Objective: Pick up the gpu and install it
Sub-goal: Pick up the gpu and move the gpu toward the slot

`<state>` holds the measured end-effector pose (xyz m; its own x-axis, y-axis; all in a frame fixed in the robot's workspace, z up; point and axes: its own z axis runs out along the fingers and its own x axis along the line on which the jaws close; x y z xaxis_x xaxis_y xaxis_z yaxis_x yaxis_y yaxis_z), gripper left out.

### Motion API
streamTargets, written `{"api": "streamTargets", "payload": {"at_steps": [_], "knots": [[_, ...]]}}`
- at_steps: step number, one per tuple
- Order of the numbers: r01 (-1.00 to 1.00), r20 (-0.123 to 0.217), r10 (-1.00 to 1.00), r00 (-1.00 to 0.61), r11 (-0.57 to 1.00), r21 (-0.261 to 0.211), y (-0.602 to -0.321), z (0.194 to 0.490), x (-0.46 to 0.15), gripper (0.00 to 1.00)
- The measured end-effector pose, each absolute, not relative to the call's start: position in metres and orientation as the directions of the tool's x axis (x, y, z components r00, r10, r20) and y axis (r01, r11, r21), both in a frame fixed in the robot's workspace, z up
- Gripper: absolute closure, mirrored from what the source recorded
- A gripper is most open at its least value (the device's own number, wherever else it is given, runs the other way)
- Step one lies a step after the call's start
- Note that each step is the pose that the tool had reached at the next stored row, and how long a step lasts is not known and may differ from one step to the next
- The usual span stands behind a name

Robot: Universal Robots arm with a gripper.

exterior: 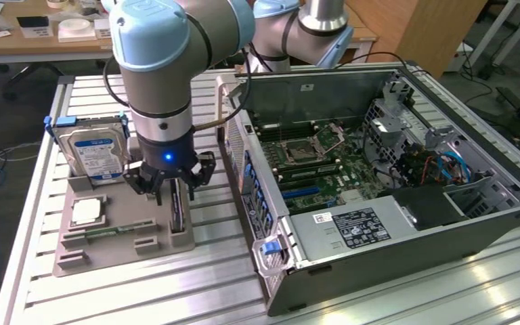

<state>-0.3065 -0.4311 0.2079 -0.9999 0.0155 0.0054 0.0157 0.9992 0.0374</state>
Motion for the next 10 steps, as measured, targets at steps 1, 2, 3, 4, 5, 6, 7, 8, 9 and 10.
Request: {"api": "streamTargets", "payload": {"at_steps": [1, 2, 3, 4, 5, 6, 7, 8, 9, 10], "knots": [[0.016, 0.005, 0.016, -1.000, 0.999, 0.037, -0.4311, 0.2079, -0.3065, 0.40], [0.016, 0.005, 0.016, -1.000, 0.999, 0.037, -0.4311, 0.2080, -0.3066, 0.40], [0.016, 0.005, 0.016, -1.000, 0.999, 0.037, -0.4311, 0.2080, -0.3066, 0.40], [0.016, 0.005, 0.016, -1.000, 0.999, 0.037, -0.4311, 0.2079, -0.3066, 0.40], [0.016, 0.005, 0.016, -1.000, 0.999, 0.037, -0.4311, 0.2079, -0.3065, 0.40], [0.016, 0.005, 0.016, -1.000, 0.999, 0.037, -0.4310, 0.2079, -0.3065, 0.40], [0.016, 0.005, 0.016, -1.000, 0.999, 0.037, -0.4311, 0.2079, -0.3065, 0.41], [0.016, 0.005, 0.016, -1.000, 0.999, 0.037, -0.4311, 0.2079, -0.3065, 0.41], [0.016, 0.005, 0.016, -1.000, 0.999, 0.037, -0.4311, 0.2079, -0.3065, 0.47], [0.016, 0.005, 0.016, -1.000, 0.999, 0.037, -0.4311, 0.2079, -0.3065, 0.47]]}}
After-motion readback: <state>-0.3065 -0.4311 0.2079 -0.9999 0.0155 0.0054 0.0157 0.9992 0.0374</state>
